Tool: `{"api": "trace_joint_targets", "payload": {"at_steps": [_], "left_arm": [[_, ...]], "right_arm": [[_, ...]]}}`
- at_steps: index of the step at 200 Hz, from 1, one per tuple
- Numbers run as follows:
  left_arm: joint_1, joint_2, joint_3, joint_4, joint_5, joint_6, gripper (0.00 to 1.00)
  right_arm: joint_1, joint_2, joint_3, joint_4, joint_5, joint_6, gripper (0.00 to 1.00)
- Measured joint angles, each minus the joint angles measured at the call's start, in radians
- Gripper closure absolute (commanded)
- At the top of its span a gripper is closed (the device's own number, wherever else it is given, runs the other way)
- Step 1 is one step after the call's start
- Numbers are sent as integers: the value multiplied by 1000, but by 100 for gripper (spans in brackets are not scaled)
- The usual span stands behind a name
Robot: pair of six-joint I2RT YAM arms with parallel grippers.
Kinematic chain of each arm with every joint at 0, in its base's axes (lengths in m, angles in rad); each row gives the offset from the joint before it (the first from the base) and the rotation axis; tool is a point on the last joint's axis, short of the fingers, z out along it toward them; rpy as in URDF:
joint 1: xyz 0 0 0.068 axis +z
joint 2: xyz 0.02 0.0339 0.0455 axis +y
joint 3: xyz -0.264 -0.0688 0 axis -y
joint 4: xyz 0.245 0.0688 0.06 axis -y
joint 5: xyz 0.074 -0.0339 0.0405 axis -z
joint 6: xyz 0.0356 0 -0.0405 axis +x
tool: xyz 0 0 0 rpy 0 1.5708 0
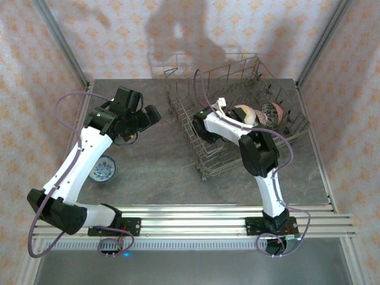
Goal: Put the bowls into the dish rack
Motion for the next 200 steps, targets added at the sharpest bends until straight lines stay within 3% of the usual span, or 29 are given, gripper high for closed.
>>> {"api": "trace_joint_targets", "payload": {"at_steps": [88,138,184,200], "left_arm": [[0,0,0,0,4,0,1],[0,0,0,0,7,0,1],[0,0,0,0,8,0,1],[0,0,-1,0,8,-1,1]], "right_arm": [[1,0,1,0,-38,-30,67],[2,-10,-16,67,-147,-218,64],[5,-21,-19,123,-174,-303,64],[6,-22,-19,130,-192,-327,58]]}}
